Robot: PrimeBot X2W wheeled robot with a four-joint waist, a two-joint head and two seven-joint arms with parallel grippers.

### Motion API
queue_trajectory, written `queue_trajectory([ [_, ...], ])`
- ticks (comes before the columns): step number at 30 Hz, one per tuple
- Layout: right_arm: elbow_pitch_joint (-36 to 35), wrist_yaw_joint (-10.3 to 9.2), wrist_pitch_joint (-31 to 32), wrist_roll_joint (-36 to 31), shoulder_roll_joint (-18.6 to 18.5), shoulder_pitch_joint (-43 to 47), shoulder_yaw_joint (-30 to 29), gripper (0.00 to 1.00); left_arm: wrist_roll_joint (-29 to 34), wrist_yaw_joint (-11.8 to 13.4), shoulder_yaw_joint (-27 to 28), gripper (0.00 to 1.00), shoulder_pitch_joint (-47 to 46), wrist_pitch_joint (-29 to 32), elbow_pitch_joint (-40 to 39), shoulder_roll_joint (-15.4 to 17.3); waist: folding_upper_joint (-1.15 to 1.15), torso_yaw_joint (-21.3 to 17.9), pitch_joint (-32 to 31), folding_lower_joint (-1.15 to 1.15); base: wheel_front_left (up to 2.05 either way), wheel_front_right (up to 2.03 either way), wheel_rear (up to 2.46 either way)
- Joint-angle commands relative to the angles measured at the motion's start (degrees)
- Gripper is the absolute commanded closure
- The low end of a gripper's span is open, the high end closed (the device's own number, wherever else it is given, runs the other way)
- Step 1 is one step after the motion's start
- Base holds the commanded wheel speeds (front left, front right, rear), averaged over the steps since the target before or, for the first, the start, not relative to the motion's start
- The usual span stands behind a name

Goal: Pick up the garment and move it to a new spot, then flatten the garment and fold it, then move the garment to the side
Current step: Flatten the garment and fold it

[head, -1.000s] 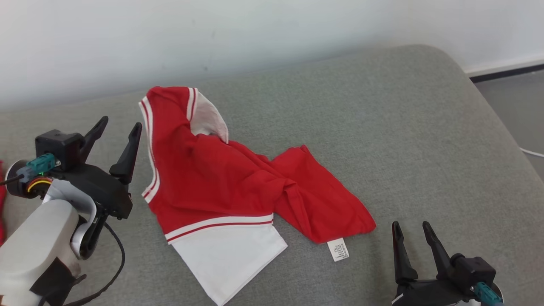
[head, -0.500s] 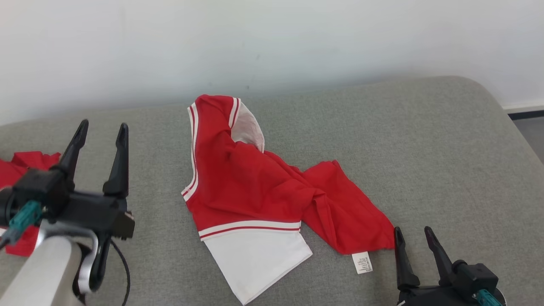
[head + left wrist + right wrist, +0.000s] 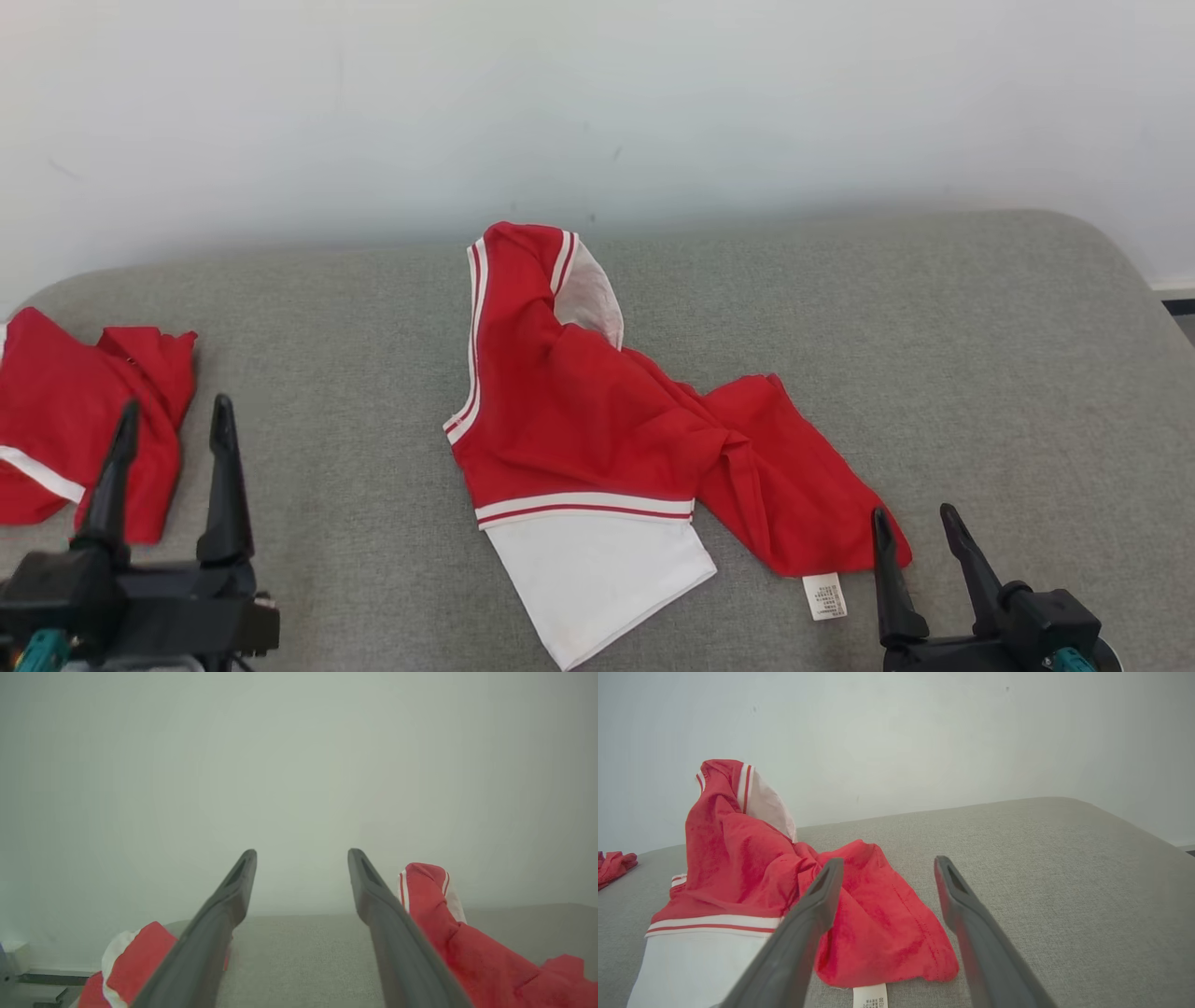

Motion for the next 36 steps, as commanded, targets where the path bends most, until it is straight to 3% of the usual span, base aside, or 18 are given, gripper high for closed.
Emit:
queue_trajectory([
  [1, -0.3, -0.14, 0.0, -0.5, 0.1, 0.4, 0.0, 0.00, 1.7, -0.3, 1.7, 0.00, 1.8, -0.2, -0.5, -1.1, 0.00, 0.5, -0.4, 0.01, 0.00, 0.00, 0.00],
  [8, -0.2, -0.15, 0.0, -0.9, 0.1, 0.8, 0.2, 0.00, 6.4, -3.1, 6.5, 0.00, 7.4, -0.2, -0.4, -5.9, 0.00, 1.2, -1.1, 0.01, 0.00, 0.00, 0.00],
  [16, 0.5, -0.14, 0.0, -0.8, 0.1, 1.3, 0.7, 0.00, 9.8, -5.6, 8.8, 0.00, 12.7, -0.2, 3.1, -8.5, 0.00, 1.0, -1.9, 0.01, 0.00, 0.00, 0.00],
  [26, 2.0, -0.14, 0.0, -0.4, 0.1, 2.8, 0.6, 0.00, 12.9, -6.4, 9.5, 0.00, 15.4, -0.2, 6.0, -11.7, 0.00, 2.1, -2.1, 0.01, 0.00, 0.00, 0.00],
  [36, 2.7, -0.14, 0.0, -0.1, 0.1, 3.1, 0.8, 0.00, 14.8, -7.4, 9.9, 0.00, 15.0, -0.2, 7.7, -12.6, 0.00, 2.7, -2.2, 0.01, 0.00, 0.00, 0.00],
])
